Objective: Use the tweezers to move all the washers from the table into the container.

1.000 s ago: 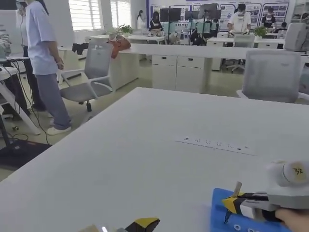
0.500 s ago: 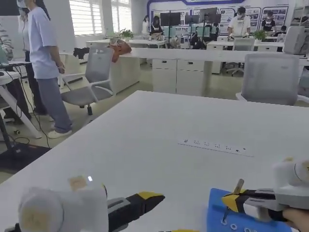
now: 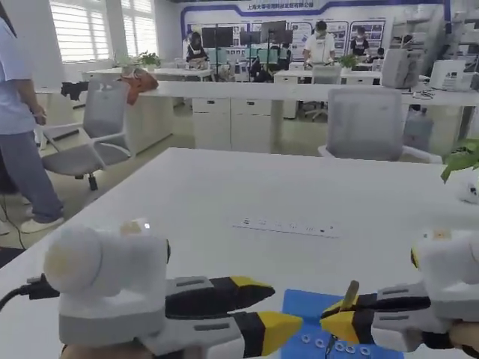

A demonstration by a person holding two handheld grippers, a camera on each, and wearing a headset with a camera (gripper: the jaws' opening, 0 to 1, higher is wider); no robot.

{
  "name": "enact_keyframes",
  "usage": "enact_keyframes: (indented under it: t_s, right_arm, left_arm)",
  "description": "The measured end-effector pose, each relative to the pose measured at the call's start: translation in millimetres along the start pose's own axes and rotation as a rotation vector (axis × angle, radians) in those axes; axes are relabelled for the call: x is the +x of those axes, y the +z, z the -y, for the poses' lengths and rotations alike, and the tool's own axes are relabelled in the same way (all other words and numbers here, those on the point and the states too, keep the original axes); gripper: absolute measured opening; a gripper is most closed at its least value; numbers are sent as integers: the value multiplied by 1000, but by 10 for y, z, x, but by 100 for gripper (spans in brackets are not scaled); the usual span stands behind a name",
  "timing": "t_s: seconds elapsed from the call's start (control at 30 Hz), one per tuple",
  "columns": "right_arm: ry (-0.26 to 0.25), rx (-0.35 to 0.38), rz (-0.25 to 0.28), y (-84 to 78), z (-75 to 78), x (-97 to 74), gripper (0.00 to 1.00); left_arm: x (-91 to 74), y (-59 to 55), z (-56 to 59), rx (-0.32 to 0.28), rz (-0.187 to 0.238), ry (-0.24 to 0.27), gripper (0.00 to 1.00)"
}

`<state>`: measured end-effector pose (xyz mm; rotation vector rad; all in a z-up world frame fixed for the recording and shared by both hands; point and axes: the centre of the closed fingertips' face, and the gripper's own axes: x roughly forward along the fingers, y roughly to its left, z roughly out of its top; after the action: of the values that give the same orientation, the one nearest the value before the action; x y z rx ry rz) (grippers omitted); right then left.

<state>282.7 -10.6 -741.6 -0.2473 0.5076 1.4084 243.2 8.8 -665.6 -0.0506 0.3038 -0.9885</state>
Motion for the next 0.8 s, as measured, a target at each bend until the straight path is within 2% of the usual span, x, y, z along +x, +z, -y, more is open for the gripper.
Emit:
enact_keyframes:
  t_s: [0.13, 0.3, 0.37, 0.47, 0.6, 0.67, 0.8]
  right_arm:
    - [49, -12, -31, -78, -227, -27, 3]
    - [59, -48, -72, -151, -398, -44, 3]
    - [58, -45, -68, -151, -443, -73, 3]
    - [49, -43, -68, -165, -480, -124, 3]
    - [33, -58, -92, -230, -509, -209, 3]
    - [32, -70, -109, -273, -524, -246, 3]
    - [20, -88, -147, -365, -535, -300, 3]
  left_arm:
    - [158, 19, 110, 29, -27, -71, 22]
    - [394, 12, 308, 83, -69, -184, 11]
    - [459, -20, 362, 113, -94, -214, 8]
    - [561, -91, 424, 165, -145, -242, 8]
    - [630, -132, 466, 211, -172, -267, 6]
    - [670, -131, 477, 225, -173, -274, 5]
    - [723, -161, 557, 236, -191, -333, 0]
